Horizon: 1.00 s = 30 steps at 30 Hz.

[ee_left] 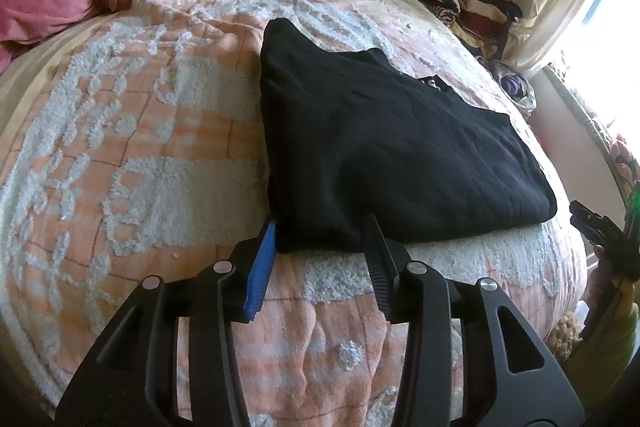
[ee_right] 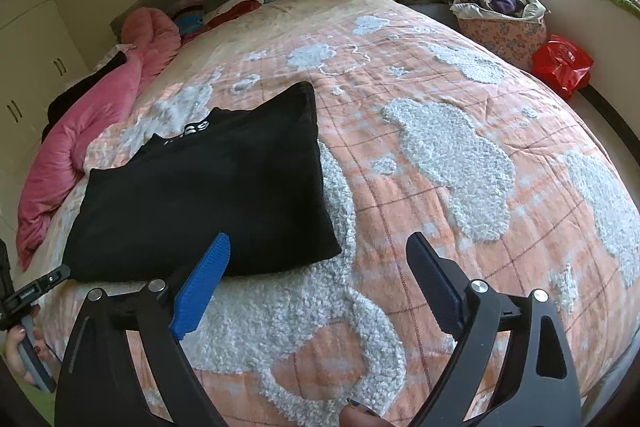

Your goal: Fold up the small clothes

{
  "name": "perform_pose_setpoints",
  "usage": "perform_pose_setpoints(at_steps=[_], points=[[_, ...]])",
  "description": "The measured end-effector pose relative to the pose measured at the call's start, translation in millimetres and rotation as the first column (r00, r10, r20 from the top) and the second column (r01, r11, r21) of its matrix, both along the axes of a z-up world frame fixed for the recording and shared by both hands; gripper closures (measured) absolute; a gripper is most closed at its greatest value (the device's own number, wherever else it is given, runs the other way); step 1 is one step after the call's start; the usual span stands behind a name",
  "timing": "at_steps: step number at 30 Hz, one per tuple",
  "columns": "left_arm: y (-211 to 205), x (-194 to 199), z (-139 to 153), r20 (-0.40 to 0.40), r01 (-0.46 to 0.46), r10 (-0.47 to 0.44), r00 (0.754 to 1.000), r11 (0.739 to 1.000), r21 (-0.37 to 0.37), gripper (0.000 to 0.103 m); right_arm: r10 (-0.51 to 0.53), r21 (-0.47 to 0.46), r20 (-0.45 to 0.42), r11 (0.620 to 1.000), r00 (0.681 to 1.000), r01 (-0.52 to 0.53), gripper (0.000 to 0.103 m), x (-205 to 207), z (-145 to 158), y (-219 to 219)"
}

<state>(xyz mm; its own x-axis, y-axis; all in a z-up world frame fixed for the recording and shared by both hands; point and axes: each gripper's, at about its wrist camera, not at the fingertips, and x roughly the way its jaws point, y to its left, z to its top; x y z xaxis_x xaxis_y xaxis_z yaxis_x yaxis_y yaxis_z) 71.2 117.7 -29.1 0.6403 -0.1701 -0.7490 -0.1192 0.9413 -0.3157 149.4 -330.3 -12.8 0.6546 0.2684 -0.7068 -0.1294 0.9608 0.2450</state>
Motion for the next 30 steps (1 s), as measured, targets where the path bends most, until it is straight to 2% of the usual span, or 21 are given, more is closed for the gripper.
perform_pose_setpoints(at_steps=[3,5,14,18,22,25,27,28,30], points=[[-2,-2,3,0.005,0.003,-0.003,1.0,1.0,0.005,0.065,0.005,0.001,0.005,1.0,1.0,-0.005,0.013,-5,2,1],[-4,-2,5,0.008,0.006,-0.006,1.0,1.0,0.011,0.062,0.007,0.002,0.008,1.0,1.0,-0.007,0.008,-6,3,2],[-12,-7,9,0.013,0.021,-0.022,1.0,1.0,0.022,0.048,0.035,-0.008,0.025,0.999,0.999,-0.035,0.007,-19,10,10],[-16,-11,13,0.023,0.033,-0.034,0.999,0.999,0.02,0.046,0.045,-0.015,0.035,0.999,0.998,-0.045,0.007,-24,13,13],[-24,-14,20,0.037,0.05,-0.051,0.998,0.998,0.029,0.032,0.058,-0.019,0.046,0.998,0.997,-0.057,0.006,-30,16,16],[-30,-16,24,0.044,0.063,-0.065,0.997,0.997,0.035,0.031,0.067,-0.022,0.056,0.998,0.996,-0.066,0.004,-34,19,19],[-33,-16,26,0.047,0.071,-0.073,0.996,0.997,0.036,0.027,0.074,-0.021,0.062,0.997,0.995,-0.073,0.004,-37,22,20],[-35,-17,28,0.049,0.075,-0.076,0.996,0.996,0.038,0.021,0.079,-0.021,0.066,0.997,0.995,-0.078,0.004,-39,23,22],[-38,-20,31,0.053,0.078,-0.08,0.995,0.996,0.042,0.019,0.092,-0.023,0.076,0.996,0.993,-0.09,0.004,-44,27,25]])
